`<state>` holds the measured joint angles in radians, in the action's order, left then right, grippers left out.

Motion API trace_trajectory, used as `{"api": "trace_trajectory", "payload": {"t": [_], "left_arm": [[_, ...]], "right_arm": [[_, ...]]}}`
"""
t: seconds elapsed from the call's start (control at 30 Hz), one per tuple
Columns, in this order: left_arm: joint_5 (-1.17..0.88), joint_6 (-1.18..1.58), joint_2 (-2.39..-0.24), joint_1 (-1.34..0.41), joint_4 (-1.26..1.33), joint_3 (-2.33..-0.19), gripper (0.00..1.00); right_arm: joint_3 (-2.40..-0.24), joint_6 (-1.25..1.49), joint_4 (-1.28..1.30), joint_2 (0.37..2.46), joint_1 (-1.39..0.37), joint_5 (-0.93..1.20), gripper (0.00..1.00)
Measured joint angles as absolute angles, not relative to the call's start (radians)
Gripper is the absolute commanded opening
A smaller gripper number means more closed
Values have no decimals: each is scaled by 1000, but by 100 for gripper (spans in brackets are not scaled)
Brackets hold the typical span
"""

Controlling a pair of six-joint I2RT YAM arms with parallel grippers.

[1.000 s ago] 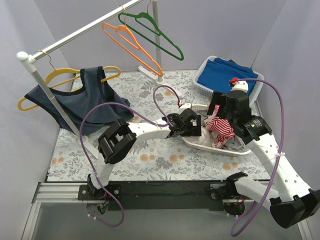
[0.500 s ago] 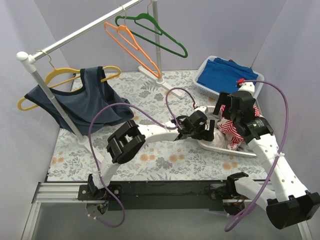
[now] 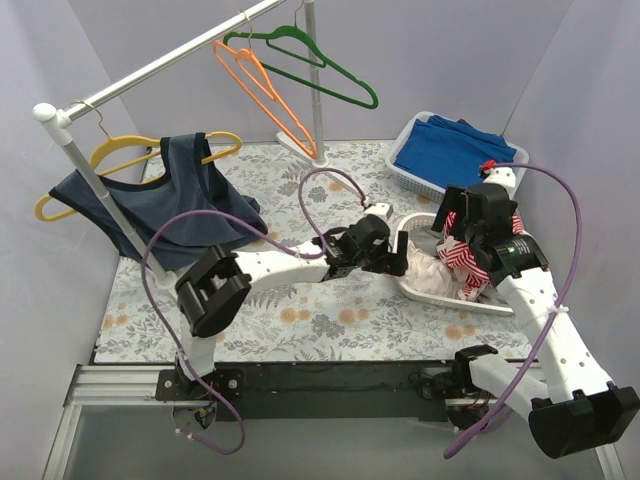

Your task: Place the tank top on the hanger

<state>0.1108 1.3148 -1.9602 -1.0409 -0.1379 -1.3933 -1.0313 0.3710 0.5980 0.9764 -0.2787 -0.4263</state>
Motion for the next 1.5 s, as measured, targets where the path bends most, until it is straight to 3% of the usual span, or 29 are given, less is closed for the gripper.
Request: {"api": "trace_trajectory", "payload": {"t": [0.23,0.33,0.43,0.47,0.5,0.67,0.87,1.07,1.33,1.5], "left_arm": [[151,1295,-1679,-1009,-186,-1301,98],[155,1298,-1559,-1010,-216,-1281,98],[162,1301,-1471,-1010,-267,-1271,98],[171,1302,-1443,-1010,-293,-1270,98],[181,1303,-1415,-1010,-319,-1269,98],[244,1305,-1291,-1010,-433,-1277,98],[341,1313,-1223,-1009,-548,-1384,98],[454,1312,-1200,-1009,-607,-1480,98],[558,1313,-1193,-1009,-663,-1571,98],[582,1321,-1182,-1009,-690,-1591,98]], "right_arm": [[-928,389,603,959,-229,-477,99],[-873,395,595,983,-191,-485,93],[-851,395,583,1024,-172,-508,43],[-849,397,579,1035,-168,-515,9],[-848,400,574,1041,-164,-520,2],[-971,385,624,1038,-161,-496,1],[-1461,359,694,1052,-158,-329,1],[-1828,386,683,1107,-158,-12,1],[-1887,509,629,1187,-186,324,1],[-1740,523,564,1224,-484,278,1]]}}
